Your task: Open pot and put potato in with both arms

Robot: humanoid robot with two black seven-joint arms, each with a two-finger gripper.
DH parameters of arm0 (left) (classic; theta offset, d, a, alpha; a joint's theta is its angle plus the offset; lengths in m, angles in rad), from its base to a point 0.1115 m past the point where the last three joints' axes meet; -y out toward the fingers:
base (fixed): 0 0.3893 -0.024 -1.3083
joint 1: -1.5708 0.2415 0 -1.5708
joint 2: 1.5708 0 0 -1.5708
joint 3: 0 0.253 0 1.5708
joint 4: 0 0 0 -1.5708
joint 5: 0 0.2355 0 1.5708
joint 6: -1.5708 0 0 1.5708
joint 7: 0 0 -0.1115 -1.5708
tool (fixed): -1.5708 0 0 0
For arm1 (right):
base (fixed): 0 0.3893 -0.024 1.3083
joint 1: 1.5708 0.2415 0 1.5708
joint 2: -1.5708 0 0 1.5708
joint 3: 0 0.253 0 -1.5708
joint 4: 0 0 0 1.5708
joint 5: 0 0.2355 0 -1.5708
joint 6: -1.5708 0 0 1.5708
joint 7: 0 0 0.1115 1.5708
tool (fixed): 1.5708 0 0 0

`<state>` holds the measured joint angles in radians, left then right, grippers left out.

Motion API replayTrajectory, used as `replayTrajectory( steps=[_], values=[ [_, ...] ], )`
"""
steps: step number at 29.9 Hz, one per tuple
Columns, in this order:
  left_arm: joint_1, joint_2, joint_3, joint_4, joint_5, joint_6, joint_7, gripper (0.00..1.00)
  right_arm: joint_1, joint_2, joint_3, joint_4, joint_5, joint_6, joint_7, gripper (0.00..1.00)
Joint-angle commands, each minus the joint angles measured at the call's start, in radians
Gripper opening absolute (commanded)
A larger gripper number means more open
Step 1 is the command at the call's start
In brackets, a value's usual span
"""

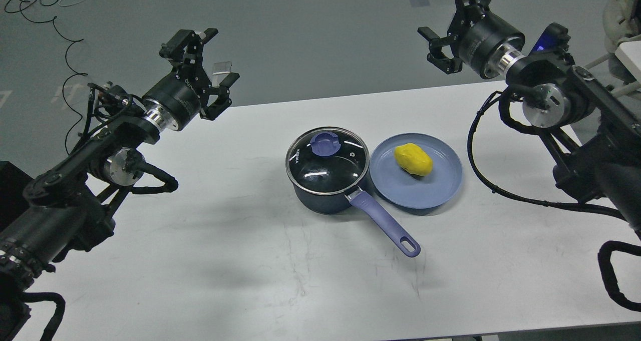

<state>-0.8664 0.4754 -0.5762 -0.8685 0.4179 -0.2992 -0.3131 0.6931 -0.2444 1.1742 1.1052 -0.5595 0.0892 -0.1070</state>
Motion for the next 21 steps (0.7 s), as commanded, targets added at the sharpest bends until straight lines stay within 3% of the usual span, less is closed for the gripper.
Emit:
replayTrajectory(
  steps=[1, 6, 10, 12, 21],
  values=[
    [-0.002, 0.02, 0.004, -0.053, 0.207, 0.061, -0.069, 0.98, -0.047, -0.001, 0.041, -0.002, 0.0, 0.006, -0.02, 1.0],
    [-0.002, 0.049, 0.007, -0.187, 0.577, 0.152, -0.077, 0.98, -0.087, -0.018, 0.065, -0.007, 0.0, 0.012, -0.023, 1.0],
    [-0.003, 0.043, 0.08, -0.27, 0.997, 0.369, -0.077, 0.98, -0.122, -0.033, 0.116, -0.059, 0.001, 0.014, -0.022, 1.0],
    [-0.013, 0.042, 0.126, -0.271, 1.103, 0.429, -0.077, 0.98, -0.139, -0.033, 0.134, -0.097, 0.001, 0.014, -0.022, 1.0],
    [-0.046, 0.011, 0.312, -0.254, 1.364, 0.505, -0.081, 0.98, -0.193, -0.09, 0.151, -0.12, 0.001, 0.014, -0.017, 1.0]
  ],
)
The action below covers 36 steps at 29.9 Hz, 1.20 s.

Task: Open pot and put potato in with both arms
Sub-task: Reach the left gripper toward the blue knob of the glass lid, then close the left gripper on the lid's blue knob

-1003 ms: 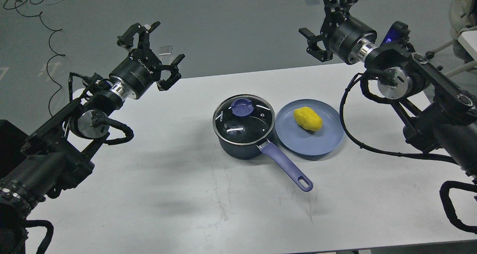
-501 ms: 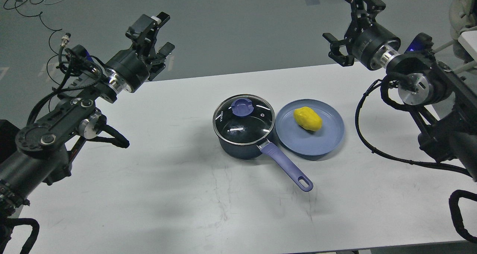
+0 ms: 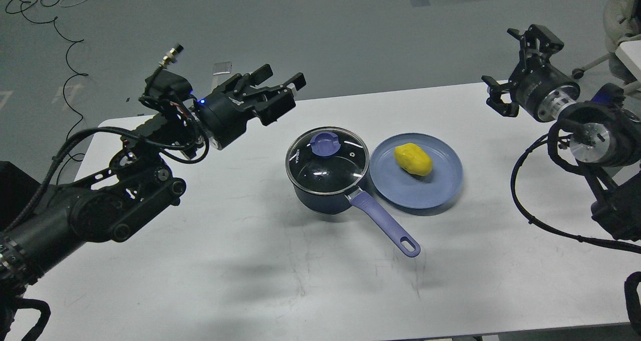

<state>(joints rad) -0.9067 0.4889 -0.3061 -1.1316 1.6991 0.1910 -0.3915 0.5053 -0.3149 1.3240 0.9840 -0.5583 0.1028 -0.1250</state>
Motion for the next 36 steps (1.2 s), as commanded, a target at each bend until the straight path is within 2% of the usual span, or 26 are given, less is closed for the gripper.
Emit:
replayTrajectory(
  steps=[1, 6, 20, 23, 33, 36],
  values=[
    [-0.008, -0.004, 0.048, 0.01, 0.106, 0.021, -0.004, 0.98, -0.005, -0.023, 0.0, 0.002, 0.001, 0.0, 0.001, 1.0],
    [-0.04, -0.045, 0.114, 0.041, 0.278, 0.056, -0.009, 0.98, -0.02, -0.026, 0.001, 0.004, 0.0, 0.0, 0.005, 1.0],
    [-0.037, -0.213, 0.177, 0.263, 0.277, 0.1, -0.01, 0.98, -0.03, -0.038, 0.001, 0.007, 0.0, 0.0, 0.008, 1.0],
    [-0.037, -0.217, 0.209, 0.268, 0.277, 0.123, -0.01, 0.98, -0.03, -0.043, 0.001, 0.007, 0.0, 0.0, 0.008, 1.0],
    [-0.034, -0.22, 0.222, 0.294, 0.275, 0.125, -0.012, 0.98, -0.03, -0.046, 0.0, 0.007, 0.0, 0.0, 0.008, 1.0],
    [-0.035, -0.239, 0.223, 0.329, 0.271, 0.127, -0.046, 0.98, -0.03, -0.046, 0.0, 0.007, 0.0, 0.0, 0.008, 1.0]
  ],
)
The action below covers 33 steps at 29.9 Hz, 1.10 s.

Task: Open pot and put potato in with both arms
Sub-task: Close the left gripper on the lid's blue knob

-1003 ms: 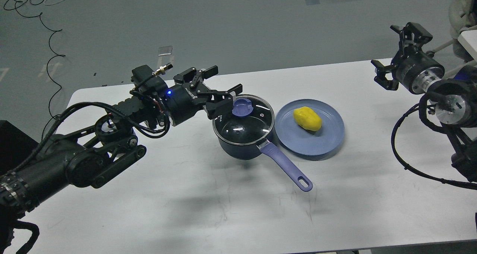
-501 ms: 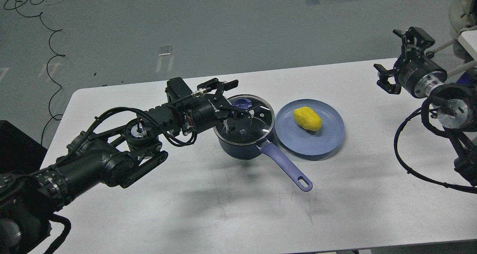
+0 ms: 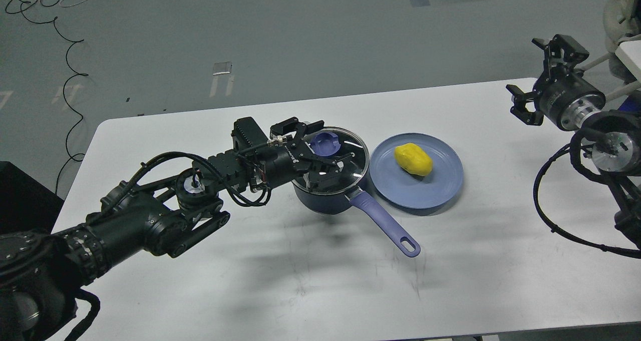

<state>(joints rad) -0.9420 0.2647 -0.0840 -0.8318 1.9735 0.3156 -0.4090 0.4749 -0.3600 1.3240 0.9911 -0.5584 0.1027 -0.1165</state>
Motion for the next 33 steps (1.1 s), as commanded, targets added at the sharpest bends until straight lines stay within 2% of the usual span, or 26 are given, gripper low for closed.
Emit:
replayTrajectory(
  steps=[1, 9, 19, 22, 24, 31, 33],
  values=[
    [-0.001, -0.016, 0.001, 0.042, -0.016, 0.008, -0.037, 0.98, -0.001, 0.0, 0.001, 0.0, 0.0, 0.0, 0.0, 1.0],
    [-0.001, -0.038, 0.003, 0.103, -0.093, 0.008, -0.04, 0.97, -0.001, -0.007, -0.002, 0.001, 0.0, 0.0, 0.001, 1.0],
    [-0.001, -0.039, 0.004, 0.109, -0.124, 0.002, -0.044, 0.96, -0.001, -0.008, -0.002, -0.002, -0.003, 0.0, 0.001, 1.0],
    [0.0, -0.038, 0.009, 0.109, -0.124, 0.002, -0.056, 0.93, -0.001, -0.008, -0.003, -0.002, -0.003, -0.001, 0.001, 1.0],
    [-0.001, -0.036, 0.035, 0.109, -0.125, 0.003, -0.074, 0.87, -0.001, -0.008, -0.003, -0.002, -0.003, -0.001, 0.001, 1.0],
    [0.003, -0.036, 0.039, 0.109, -0.125, 0.005, -0.08, 0.82, -0.001, -0.008, -0.005, -0.002, -0.005, -0.001, 0.001, 1.0],
    [0.003, -0.036, 0.039, 0.109, -0.127, 0.005, -0.08, 0.72, -0.002, -0.008, -0.006, -0.002, -0.006, -0.001, 0.001, 1.0]
  ],
)
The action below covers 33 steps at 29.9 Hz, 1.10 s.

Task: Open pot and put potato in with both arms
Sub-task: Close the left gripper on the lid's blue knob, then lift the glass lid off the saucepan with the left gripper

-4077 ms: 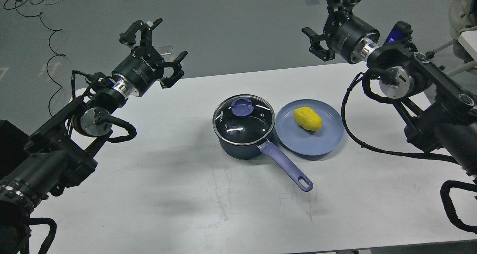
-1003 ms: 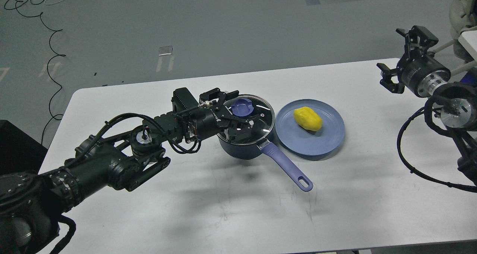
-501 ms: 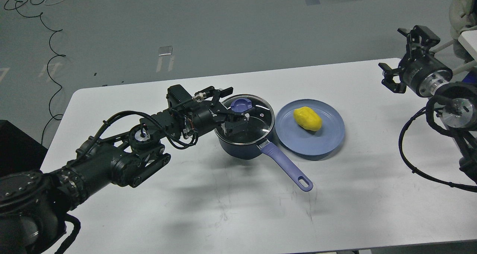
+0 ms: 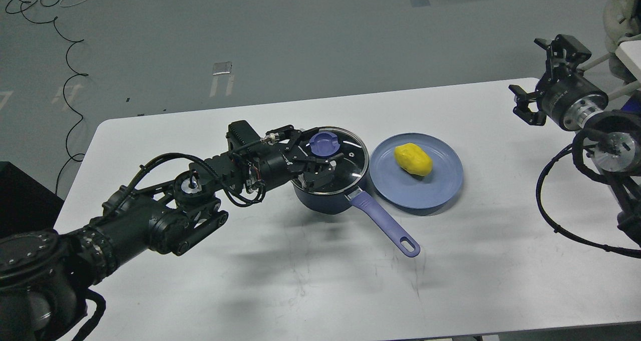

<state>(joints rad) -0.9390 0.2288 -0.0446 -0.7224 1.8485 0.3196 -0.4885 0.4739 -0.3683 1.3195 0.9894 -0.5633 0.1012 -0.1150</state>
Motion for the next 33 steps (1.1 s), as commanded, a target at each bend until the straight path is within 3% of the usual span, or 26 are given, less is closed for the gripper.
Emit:
replayTrajectory(
  steps=[1, 4, 7, 17, 25, 30, 33],
  values=[
    [-0.001, 0.0, 0.0, 0.0, -0.002, 0.001, 0.0, 0.7, -0.001, 0.0, -0.002, 0.0, -0.001, 0.0, 0.0, 1.0],
    [-0.003, 0.0, 0.0, 0.0, -0.002, 0.001, 0.0, 0.57, -0.001, 0.0, -0.002, 0.0, -0.001, 0.0, 0.0, 1.0],
    [-0.003, 0.0, 0.0, 0.0, -0.002, 0.001, 0.0, 0.53, -0.001, 0.0, -0.002, 0.0, -0.001, 0.0, 0.0, 1.0],
    [-0.023, 0.029, -0.009, -0.018, -0.024, -0.005, 0.0, 0.53, -0.001, 0.0, -0.003, 0.0, -0.003, 0.0, 0.0, 1.0],
    [-0.156, 0.251, -0.001, -0.173, -0.241, -0.123, 0.0, 0.52, 0.015, -0.057, -0.085, 0.0, -0.003, 0.002, 0.0, 1.0],
    [-0.127, 0.375, 0.029, -0.172, -0.233, -0.119, 0.0, 0.48, 0.028, -0.052, -0.092, 0.002, -0.003, 0.002, 0.0, 1.0],
    [-0.049, 0.451, 0.065, -0.172, -0.235, -0.055, 0.0, 0.42, 0.028, -0.049, -0.092, 0.0, -0.003, 0.002, 0.0, 1.0]
  ],
)
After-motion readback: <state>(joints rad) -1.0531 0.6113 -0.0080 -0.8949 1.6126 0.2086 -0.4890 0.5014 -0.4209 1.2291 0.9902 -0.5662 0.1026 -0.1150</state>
